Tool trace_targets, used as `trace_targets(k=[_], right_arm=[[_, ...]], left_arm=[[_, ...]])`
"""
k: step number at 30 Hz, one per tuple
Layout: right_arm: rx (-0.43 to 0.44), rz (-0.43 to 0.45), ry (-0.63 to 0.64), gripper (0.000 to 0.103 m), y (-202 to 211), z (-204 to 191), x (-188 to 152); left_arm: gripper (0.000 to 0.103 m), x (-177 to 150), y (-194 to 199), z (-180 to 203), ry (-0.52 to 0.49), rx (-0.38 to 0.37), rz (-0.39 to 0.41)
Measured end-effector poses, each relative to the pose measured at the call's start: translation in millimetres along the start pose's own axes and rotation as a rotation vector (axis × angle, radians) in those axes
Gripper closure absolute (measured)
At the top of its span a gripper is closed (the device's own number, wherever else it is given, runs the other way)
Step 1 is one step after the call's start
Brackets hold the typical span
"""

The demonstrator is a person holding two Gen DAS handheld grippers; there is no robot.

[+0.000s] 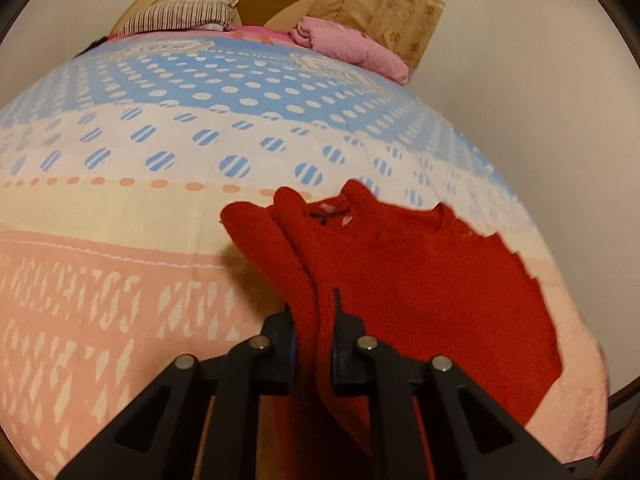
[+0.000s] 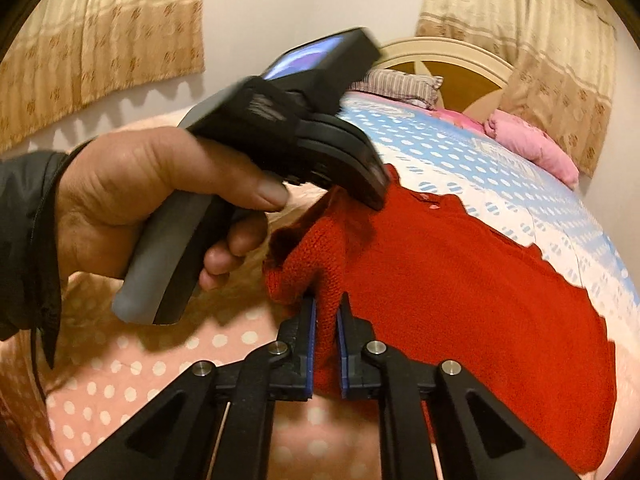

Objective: Fold small clothes

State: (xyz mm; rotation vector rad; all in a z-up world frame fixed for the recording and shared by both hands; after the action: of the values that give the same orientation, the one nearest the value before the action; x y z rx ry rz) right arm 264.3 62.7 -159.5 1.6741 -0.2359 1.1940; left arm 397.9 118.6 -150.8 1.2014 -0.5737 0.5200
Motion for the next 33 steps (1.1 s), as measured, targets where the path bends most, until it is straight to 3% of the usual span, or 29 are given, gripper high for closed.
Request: trace_targets(k=[14, 22, 33], right_arm=[[0.023, 0.06, -0.133, 0.096, 29, 39, -3], [0.012, 0.101, -0.234, 0.096, 52, 73, -9], [-0.033, 0.129, -0.396, 0.096, 76, 140, -31]], left_arm=[[0.091, 28, 13, 43, 0.039, -0.096, 0.052], [0.091, 46, 12, 94, -0.001, -0.168, 0.067], [0.091, 56, -24, 171, -0.08, -0.218, 0.027]])
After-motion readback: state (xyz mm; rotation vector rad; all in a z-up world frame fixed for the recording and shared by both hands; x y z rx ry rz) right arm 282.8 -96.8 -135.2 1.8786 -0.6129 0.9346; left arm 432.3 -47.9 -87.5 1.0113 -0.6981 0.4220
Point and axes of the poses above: each gripper's, at about its wrist camera, not at the fingertips, and y roughly against the way its jaws point, z to its right, x to its top, the point moved 4 cm from there along -y, roughly the way its jaws point, and after that the axes turned 7 degrees about -y, right-handed, at the moved point
